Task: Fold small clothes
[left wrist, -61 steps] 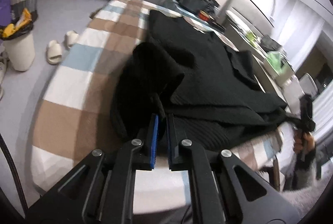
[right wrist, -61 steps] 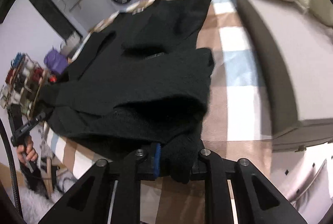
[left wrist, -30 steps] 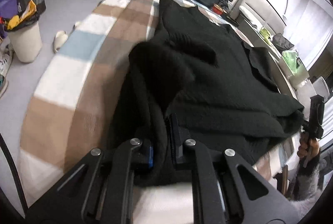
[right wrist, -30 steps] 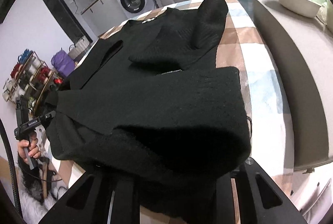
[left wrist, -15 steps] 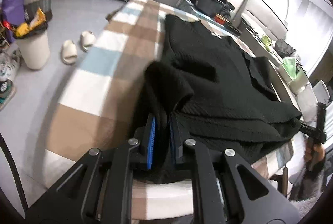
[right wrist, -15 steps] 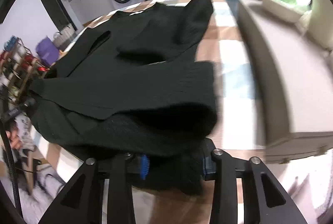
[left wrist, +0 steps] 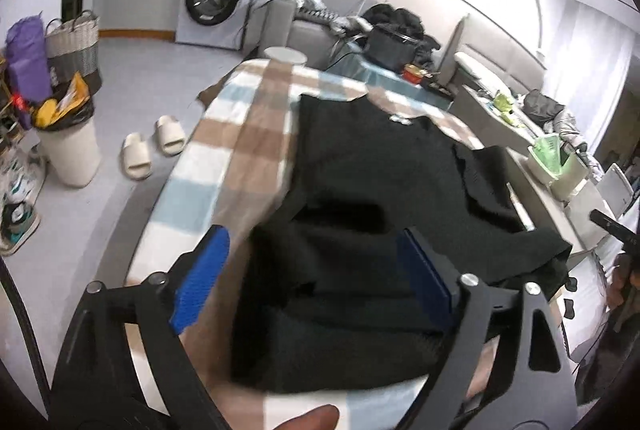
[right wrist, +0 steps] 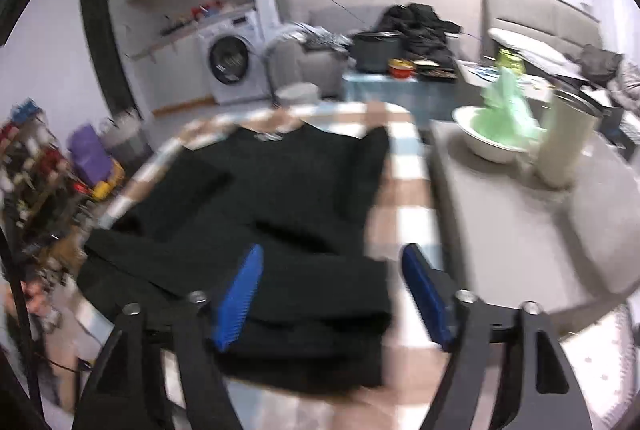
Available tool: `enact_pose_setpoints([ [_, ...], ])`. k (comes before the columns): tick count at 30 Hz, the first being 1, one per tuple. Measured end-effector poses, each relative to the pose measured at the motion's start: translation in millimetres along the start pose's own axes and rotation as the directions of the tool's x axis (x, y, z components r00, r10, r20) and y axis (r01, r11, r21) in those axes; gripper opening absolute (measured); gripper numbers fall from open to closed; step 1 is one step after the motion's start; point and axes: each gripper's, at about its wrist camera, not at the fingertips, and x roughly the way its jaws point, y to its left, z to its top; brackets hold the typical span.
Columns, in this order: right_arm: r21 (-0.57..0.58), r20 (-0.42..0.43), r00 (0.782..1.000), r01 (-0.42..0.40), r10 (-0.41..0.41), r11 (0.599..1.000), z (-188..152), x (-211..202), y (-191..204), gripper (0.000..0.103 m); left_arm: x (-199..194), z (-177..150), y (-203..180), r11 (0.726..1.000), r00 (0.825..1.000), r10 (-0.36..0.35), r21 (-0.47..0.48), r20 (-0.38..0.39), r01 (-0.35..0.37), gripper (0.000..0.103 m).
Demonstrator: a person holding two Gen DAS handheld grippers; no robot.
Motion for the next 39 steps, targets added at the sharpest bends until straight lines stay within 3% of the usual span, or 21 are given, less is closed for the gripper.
enact_pose_setpoints([
  [3,0.001,-0.013,0.997,-0.078,0.078,0.997,11.4,29.2,27.9,0.08,14.1,10.1,-14.0,0.999,1.0,-0.027,0.021,-0.003,0.027,0.102],
  [9,0.058,-0.074,0.979,-0.188,0.192,0.981,23.4,88.2,75.1,0.08,50.3,29.6,-35.7,0.997,0.998,-0.058,0.042,-0.036,0.059,0.102],
  [15,0.112,-0.08,0.973,-0.208,0.217,0.972,37.1,116.2,100.0,0.08,75.3,51.1,-51.6,0.996,0.997,-0.069,0.051,-0.017,0.069,0.102],
  [22,0.067,-0.052,0.979,-0.194,0.198,0.979,56.2,141.4,130.4,0.08,96.9,44.1,-56.8,0.993,1.0,0.021,0.113,-0.023,-0.019,0.102],
  [32,0.095,-0.119,0.962,-0.235,0.245,0.967,60.3,200.6,168.0,0.08,113.4,37.8,-42.3,0.996,0.998,0.038,0.089,-0.051,-0.033,0.102],
  [39,0.097,-0.138,0.954,-0.254,0.266,0.962,64.8,220.8,182.8,0.08,117.7,36.1,-37.3,0.995,0.997,0.046,0.085,-0.058,-0.041,0.102],
])
